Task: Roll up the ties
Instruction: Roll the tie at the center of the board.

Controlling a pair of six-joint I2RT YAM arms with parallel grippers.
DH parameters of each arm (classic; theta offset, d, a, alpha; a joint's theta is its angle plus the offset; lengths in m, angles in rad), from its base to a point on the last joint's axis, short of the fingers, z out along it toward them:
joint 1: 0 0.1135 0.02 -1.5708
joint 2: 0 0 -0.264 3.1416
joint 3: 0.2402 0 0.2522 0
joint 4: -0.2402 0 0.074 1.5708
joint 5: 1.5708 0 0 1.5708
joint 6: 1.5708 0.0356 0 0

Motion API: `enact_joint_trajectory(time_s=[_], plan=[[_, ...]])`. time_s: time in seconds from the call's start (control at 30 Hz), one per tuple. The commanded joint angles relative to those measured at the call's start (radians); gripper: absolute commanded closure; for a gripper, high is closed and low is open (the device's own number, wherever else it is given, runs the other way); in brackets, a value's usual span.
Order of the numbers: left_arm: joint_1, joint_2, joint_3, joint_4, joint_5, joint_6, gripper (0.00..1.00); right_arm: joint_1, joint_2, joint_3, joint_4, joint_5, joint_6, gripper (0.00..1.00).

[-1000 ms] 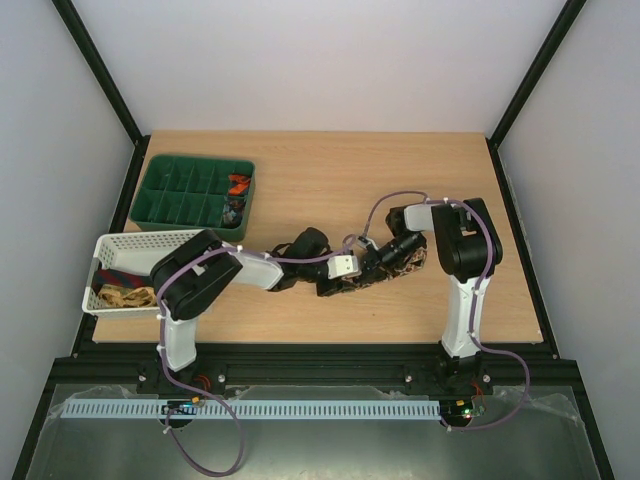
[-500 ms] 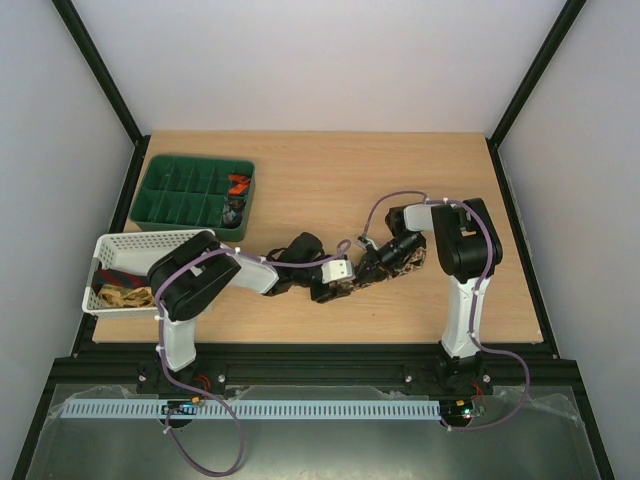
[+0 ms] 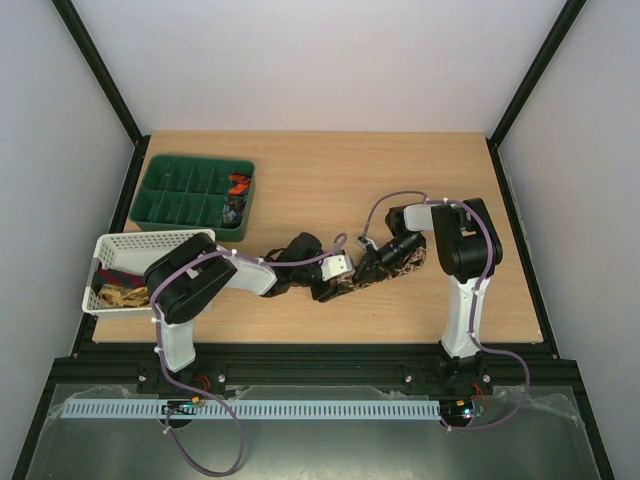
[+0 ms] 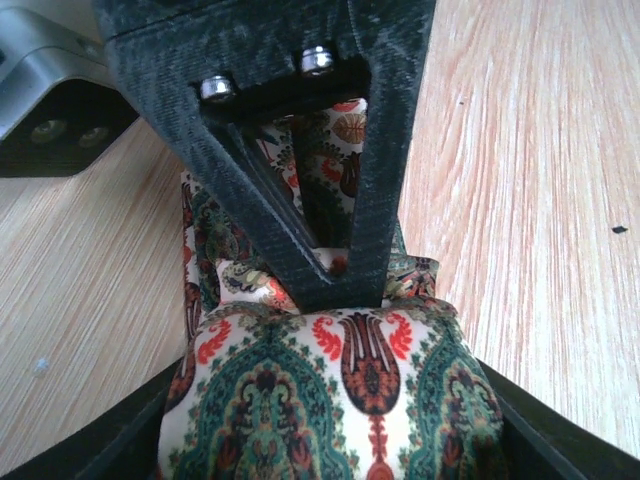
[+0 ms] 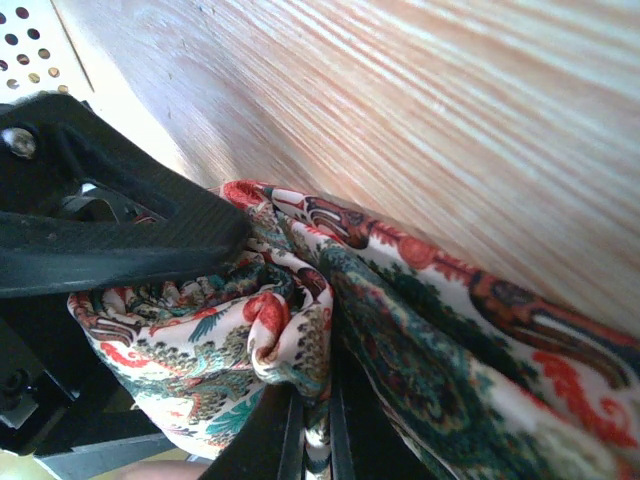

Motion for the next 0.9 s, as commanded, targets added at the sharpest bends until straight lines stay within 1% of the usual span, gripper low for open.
enact_joint_trajectory(time_s=[0.0, 0.03, 0.2, 0.23, 0.33, 0.4, 0.47, 0.57, 0.63, 0.87], plan=[[-0.008, -0.025, -0.016, 0.031, -0.001, -0.023, 0.42, 0.011, 0.052, -0.029, 0.019, 0.189, 0.048, 0.97], [-0.007, -0.019, -0.011, 0.024, 0.003, -0.020, 0.46, 0.010, 0.053, -0.028, 0.017, 0.189, 0.046, 0.96], [-0.008, 0.007, 0.005, -0.002, -0.001, -0.013, 0.54, 0.011, 0.044, -0.018, 0.016, 0.181, 0.044, 0.93], [-0.009, 0.010, 0.006, -0.011, -0.002, -0.009, 0.56, 0.010, 0.042, -0.014, 0.008, 0.174, 0.037, 0.90], [-0.005, 0.009, -0.001, -0.043, -0.005, 0.014, 0.64, 0.003, 0.017, 0.019, -0.046, 0.144, -0.010, 0.74], [0.001, 0.004, -0.014, -0.061, 0.001, 0.028, 0.69, -0.013, -0.028, 0.059, -0.097, 0.113, -0.051, 0.66], [0.008, -0.002, -0.033, -0.073, 0.008, 0.042, 0.72, -0.024, -0.060, 0.122, -0.162, 0.079, -0.094, 0.63], [0.018, -0.004, -0.051, -0.089, 0.019, 0.073, 0.73, -0.029, -0.072, 0.211, -0.238, 0.065, -0.130, 0.62], [0.022, -0.004, -0.054, -0.097, 0.021, 0.094, 0.73, -0.029, -0.056, 0.240, -0.250, 0.085, -0.122, 0.63], [0.053, 0.004, -0.036, -0.124, 0.027, 0.109, 0.73, -0.040, 0.003, 0.208, -0.197, 0.235, -0.086, 0.72]])
